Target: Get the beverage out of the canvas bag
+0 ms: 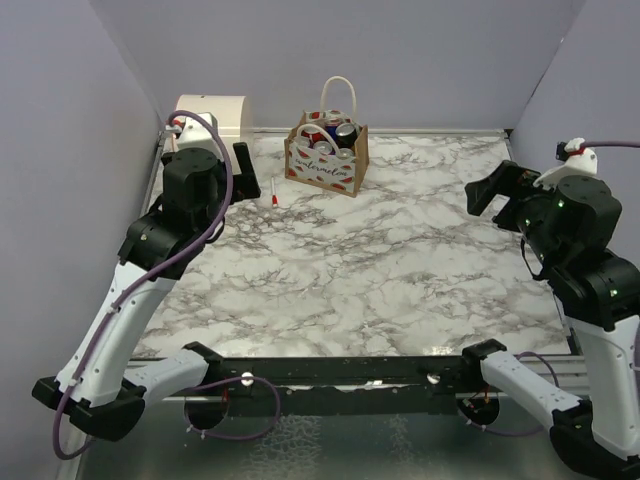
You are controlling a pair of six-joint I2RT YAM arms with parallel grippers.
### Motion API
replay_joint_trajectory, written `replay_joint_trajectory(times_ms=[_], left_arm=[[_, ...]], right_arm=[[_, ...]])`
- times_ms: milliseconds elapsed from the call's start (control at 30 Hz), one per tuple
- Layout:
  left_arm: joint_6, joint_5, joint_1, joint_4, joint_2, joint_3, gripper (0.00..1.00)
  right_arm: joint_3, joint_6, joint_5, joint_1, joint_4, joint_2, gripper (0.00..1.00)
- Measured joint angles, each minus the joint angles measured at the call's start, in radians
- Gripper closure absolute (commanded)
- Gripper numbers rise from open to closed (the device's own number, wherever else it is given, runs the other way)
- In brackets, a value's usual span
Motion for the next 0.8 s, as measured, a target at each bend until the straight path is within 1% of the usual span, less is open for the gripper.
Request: replay_joint_trajectory(times_ms=[200, 433, 600, 800], left_arm=[[-0.023, 0.010, 0.110, 0.058, -0.019, -0.180, 0.02], [-0.063, 0.079, 0.246, 0.155, -0.036, -0.357, 0.02], [-0.100, 0.150, 0.310, 0.215, -0.036, -0.422, 0.02], [-0.171, 0.266, 0.352, 0.280, -0.022, -0.448, 0.03]], right_arm=[[-0.098, -0.002, -0.027, -0.058, 0.043, 0.021, 0.01], [-0.232, -0.016, -0.067, -0.127, 0.116, 0.064, 0.01], [-0.320, -0.032, -0.113, -0.163, 0.182, 0.077, 0.01], [-0.385, -0.039, -0.230, -0.189, 0.261, 0.079, 0.01]])
